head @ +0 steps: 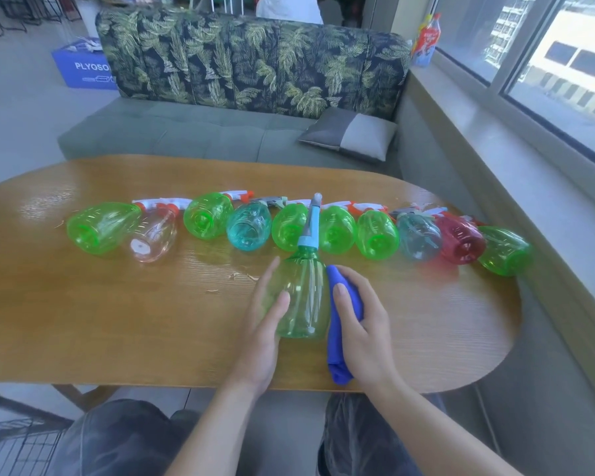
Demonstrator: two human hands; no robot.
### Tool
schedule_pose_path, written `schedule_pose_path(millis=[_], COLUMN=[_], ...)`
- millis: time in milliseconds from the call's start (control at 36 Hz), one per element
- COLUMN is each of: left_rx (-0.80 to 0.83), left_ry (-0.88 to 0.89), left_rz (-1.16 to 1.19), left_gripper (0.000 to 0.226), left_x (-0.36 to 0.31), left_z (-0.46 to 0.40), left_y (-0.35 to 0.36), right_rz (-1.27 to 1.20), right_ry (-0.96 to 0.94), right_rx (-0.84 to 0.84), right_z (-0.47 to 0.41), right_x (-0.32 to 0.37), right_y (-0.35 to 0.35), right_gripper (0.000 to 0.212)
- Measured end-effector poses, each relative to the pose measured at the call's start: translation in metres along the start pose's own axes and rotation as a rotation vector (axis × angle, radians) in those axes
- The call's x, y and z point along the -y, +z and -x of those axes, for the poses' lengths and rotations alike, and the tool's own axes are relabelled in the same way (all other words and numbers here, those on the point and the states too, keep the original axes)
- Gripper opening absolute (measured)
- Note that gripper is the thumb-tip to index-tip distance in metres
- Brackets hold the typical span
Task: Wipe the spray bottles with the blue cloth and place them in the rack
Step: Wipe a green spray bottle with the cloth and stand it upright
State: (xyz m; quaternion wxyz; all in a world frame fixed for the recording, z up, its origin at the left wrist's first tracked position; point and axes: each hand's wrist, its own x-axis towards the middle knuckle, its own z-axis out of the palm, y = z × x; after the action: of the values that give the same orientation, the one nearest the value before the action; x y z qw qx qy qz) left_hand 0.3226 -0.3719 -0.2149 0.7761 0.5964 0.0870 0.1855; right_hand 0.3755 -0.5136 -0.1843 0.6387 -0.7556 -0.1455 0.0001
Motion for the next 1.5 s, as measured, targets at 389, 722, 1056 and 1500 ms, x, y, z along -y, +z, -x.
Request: schedule_pose_path(millis=[389,722,1056,1500], left_rx=[0.025,0.029,0.003,0.044], left_ry=[-0.049,-0.023,-0.054,-0.02], left_rz=[0.001,-0.043,0.075,-0.073], left_gripper=[0.046,0.046,0.045,0.047], left_x=[-0.003,-0.002,0.001,0.003], left_z=[-0.003,-0.003,-0.003,-0.002], left_y=[-0.003,0.001,-0.004,0.001], right_rz=[0.115,0.289,0.455,0.48], right_ry=[-0.111,-0.211,-0.655,-0.429], right_rx=[0.036,0.029,0.176,0.032], right_z=[0.007,-0.051,-0.012,-0.038], right_x=[-0.011,0.017,-0.011,0.01], right_y=[0.001,0.003,0.008,-0.005], right_gripper=[0.037,0.03,0.031,0.033])
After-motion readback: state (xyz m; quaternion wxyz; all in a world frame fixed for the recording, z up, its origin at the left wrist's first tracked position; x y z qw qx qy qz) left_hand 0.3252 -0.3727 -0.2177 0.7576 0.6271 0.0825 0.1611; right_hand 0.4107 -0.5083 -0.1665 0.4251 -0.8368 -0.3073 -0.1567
